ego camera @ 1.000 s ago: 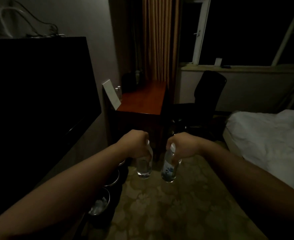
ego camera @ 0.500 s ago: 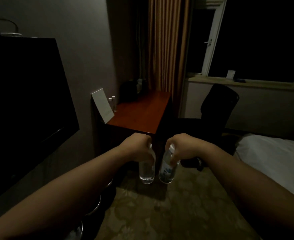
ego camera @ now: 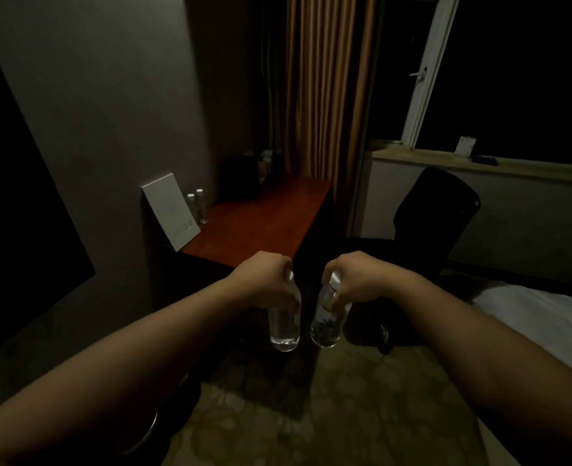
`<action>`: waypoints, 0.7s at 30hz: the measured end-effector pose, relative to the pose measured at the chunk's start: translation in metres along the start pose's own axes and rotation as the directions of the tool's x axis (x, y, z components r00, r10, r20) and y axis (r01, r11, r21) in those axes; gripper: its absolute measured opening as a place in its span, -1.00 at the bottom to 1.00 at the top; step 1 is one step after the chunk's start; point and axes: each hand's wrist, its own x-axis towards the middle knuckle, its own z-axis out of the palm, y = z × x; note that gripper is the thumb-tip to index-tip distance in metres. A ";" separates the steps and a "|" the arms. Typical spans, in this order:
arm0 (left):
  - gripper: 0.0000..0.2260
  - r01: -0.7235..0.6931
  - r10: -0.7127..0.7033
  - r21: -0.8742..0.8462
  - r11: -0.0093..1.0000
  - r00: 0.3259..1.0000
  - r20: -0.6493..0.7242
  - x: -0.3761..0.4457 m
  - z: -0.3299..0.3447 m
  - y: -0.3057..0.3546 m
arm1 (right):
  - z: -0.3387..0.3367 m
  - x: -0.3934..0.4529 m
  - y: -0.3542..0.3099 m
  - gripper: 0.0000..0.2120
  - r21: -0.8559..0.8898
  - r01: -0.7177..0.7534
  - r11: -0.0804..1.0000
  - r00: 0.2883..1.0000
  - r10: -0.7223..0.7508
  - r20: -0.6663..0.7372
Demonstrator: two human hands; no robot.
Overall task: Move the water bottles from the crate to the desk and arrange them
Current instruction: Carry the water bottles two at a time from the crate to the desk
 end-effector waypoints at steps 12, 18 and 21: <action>-0.61 0.001 -0.001 -0.020 1.000 1.000 0.011 0.206 -0.023 -0.063 | -0.060 0.202 0.068 -0.45 -0.054 0.037 0.998 0.999 -0.036 0.019; -0.56 -0.005 0.006 -0.025 1.000 0.999 0.044 0.319 -0.048 -0.112 | -0.102 0.304 0.090 -0.48 -0.052 0.038 0.998 0.999 -0.037 0.027; -0.57 0.014 -0.012 -0.047 0.999 0.999 0.039 0.358 -0.053 -0.134 | -0.114 0.344 0.101 -0.49 -0.033 0.028 0.999 1.000 -0.028 -0.003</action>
